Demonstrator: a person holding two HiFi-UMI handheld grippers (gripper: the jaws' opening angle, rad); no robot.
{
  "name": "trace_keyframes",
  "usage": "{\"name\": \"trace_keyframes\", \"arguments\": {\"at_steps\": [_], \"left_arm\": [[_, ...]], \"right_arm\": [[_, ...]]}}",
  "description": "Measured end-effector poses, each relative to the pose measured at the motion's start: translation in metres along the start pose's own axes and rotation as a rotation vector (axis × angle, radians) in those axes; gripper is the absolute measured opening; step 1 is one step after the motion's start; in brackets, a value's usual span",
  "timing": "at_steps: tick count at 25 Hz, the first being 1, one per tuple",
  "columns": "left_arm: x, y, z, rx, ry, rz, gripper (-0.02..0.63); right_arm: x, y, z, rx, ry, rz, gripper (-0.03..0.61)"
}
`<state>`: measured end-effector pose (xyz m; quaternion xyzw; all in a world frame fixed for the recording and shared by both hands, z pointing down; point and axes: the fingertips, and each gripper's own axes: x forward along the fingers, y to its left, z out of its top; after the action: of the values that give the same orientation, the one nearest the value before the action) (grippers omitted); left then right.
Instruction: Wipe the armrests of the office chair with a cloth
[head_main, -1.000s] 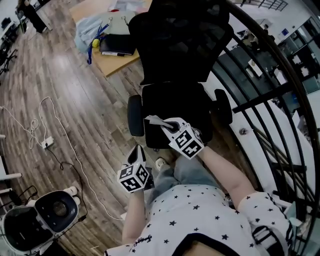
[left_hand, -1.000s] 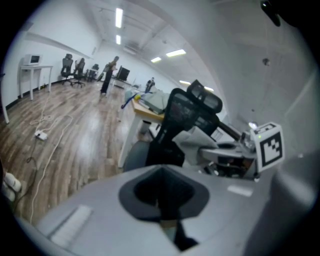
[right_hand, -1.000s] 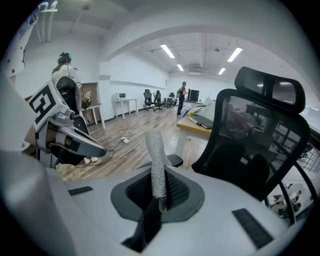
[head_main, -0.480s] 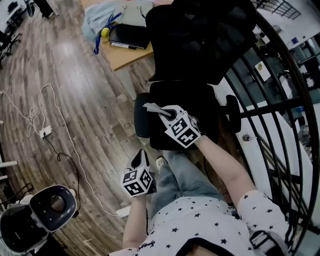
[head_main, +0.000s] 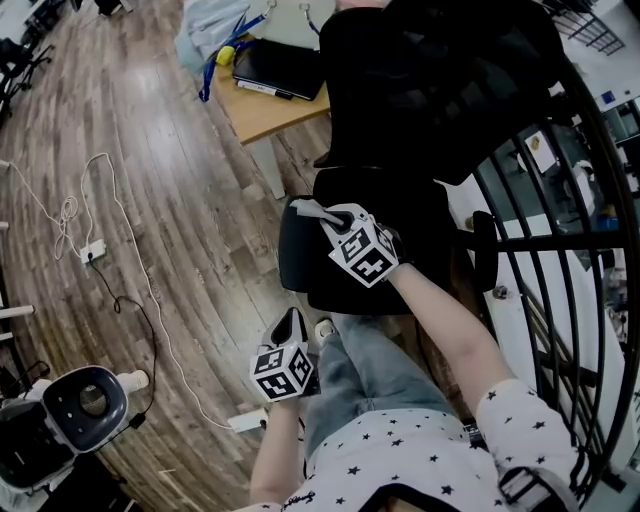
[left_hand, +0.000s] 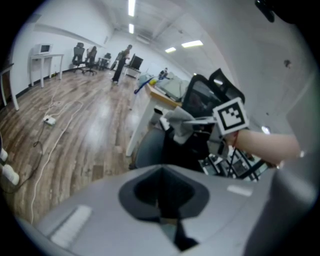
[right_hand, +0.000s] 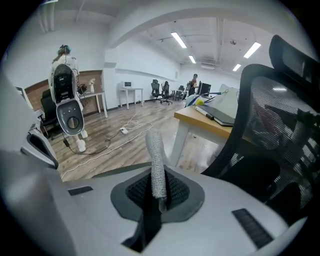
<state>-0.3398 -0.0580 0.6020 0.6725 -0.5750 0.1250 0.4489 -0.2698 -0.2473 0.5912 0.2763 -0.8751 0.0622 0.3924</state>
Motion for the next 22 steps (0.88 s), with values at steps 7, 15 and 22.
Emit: {"name": "trace_keyframes", "arguments": {"at_steps": [7, 15, 22], "left_arm": [[0.023, 0.006, 0.008, -0.019, 0.006, 0.021, 0.008], [0.034, 0.016, 0.009, -0.045, 0.018, 0.051, 0.008], [0.042, 0.017, 0.004, -0.063, 0.029, 0.060, 0.008]], "right_arm": [[0.041, -0.021, -0.001, -0.047, 0.029, 0.007, 0.025], [0.084, -0.028, -0.002, -0.091, 0.075, 0.031, 0.025], [0.108, -0.027, -0.014, -0.106, 0.122, 0.059, 0.025]]}}
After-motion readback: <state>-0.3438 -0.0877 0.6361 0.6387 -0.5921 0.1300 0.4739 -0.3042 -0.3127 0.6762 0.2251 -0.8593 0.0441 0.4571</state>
